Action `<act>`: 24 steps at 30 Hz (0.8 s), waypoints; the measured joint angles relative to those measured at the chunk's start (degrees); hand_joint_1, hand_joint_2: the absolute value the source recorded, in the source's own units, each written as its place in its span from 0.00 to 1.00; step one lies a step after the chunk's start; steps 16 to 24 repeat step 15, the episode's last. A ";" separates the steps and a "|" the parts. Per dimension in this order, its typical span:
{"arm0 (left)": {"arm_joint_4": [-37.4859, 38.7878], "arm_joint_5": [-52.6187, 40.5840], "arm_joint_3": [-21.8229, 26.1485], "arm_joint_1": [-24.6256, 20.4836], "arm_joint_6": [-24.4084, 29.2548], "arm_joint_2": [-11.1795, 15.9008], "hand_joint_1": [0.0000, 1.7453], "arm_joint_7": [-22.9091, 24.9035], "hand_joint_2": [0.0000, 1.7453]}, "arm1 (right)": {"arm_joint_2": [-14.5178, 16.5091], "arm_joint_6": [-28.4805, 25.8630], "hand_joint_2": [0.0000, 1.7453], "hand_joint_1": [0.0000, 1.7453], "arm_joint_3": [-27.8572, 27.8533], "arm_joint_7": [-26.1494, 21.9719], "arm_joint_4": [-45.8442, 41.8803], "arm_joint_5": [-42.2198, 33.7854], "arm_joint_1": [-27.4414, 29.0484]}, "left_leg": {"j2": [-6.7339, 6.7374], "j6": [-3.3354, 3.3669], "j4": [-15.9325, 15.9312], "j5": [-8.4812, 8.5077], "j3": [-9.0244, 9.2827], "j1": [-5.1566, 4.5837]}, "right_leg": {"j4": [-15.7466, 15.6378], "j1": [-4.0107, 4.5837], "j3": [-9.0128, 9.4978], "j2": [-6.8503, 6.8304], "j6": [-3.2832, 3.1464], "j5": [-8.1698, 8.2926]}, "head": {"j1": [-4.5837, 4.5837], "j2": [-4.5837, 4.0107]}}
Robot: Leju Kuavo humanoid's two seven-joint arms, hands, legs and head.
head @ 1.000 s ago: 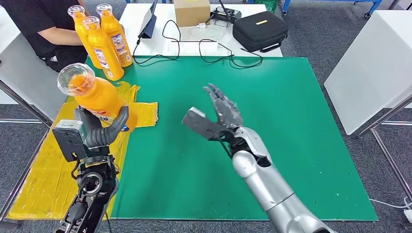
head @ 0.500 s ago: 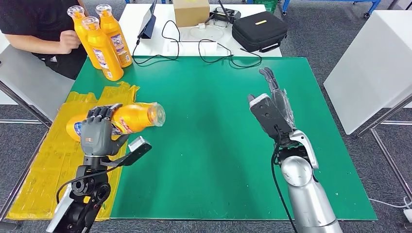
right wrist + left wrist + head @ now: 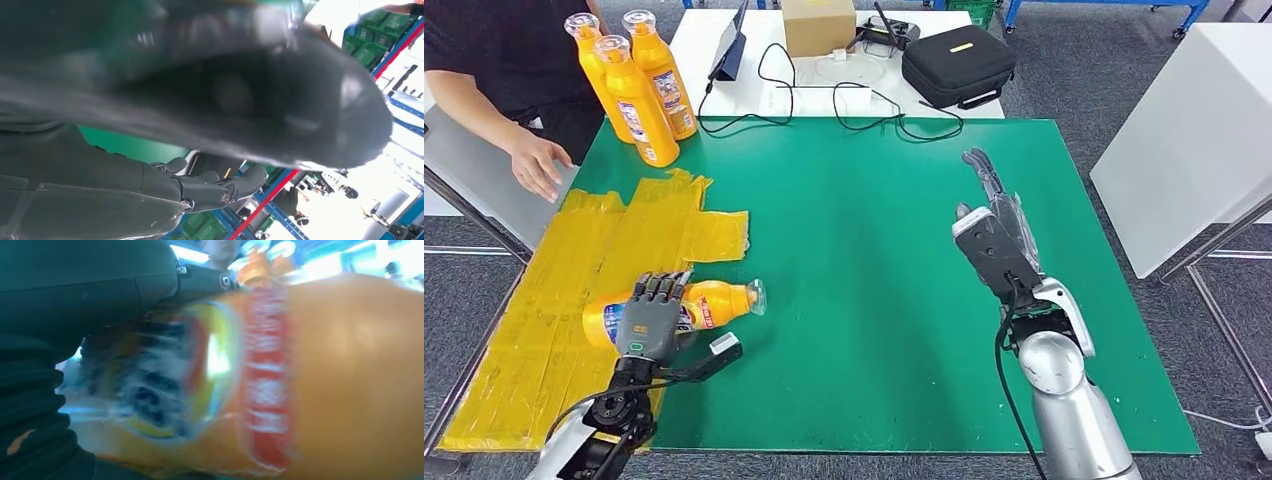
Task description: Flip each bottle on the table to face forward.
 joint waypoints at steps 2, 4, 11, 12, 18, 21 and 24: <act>1.38 -0.13 0.00 -0.72 0.10 0.34 0.00 0.38 0.00 | -0.30 0.07 0.00 0.00 0.02 -0.01 -0.13 -0.07 0.31 | 0.01 0.00 -0.01 0.00 0.07 0.00 | 0.00 0.00 0.06 0.00 0.00 0.00 | 0.00 0.00; 2.38 -0.16 0.01 -1.21 0.12 0.50 0.00 0.63 0.00 | -0.50 0.07 0.00 0.00 0.05 -0.02 -0.24 -0.07 0.50 | 0.00 -0.01 -0.01 0.02 0.13 0.01 | 0.00 0.01 0.13 0.00 0.00 0.00 | -0.01 0.00; 2.26 -0.62 0.32 -0.58 1.65 1.05 0.00 1.41 0.00 | -1.26 -0.04 0.00 0.00 0.19 0.18 -0.80 -0.43 1.20 | 0.00 -0.01 0.00 0.08 0.21 0.00 | 0.01 0.00 0.22 -0.01 0.00 0.01 | 0.02 0.00; 1.63 -0.40 0.42 -0.24 2.31 1.05 0.00 1.30 0.00 | -1.37 -0.14 0.00 0.00 0.17 0.28 -1.01 -0.46 1.48 | 0.00 -0.01 0.00 0.09 0.20 0.00 | 0.01 -0.01 0.21 -0.01 0.00 0.01 | 0.02 0.00; -0.63 1.49 0.64 0.91 5.37 0.98 0.00 0.27 0.00 | -1.59 -0.51 0.00 0.00 0.08 0.53 -1.77 -0.45 2.51 | 0.00 -0.01 0.01 0.08 0.16 -0.01 | 0.01 -0.01 0.15 0.00 0.01 0.01 | 0.01 0.00; -0.63 1.49 0.64 0.91 5.37 0.98 0.00 0.27 0.00 | -1.59 -0.51 0.00 0.00 0.08 0.53 -1.77 -0.45 2.51 | 0.00 -0.01 0.01 0.08 0.16 -0.01 | 0.01 -0.01 0.15 0.00 0.01 0.01 | 0.01 0.00; -0.63 1.49 0.64 0.91 5.37 0.98 0.00 0.27 0.00 | -1.59 -0.51 0.00 0.00 0.08 0.53 -1.77 -0.45 2.51 | 0.00 -0.01 0.01 0.08 0.16 -0.01 | 0.01 -0.01 0.15 0.00 0.01 0.01 | 0.01 0.00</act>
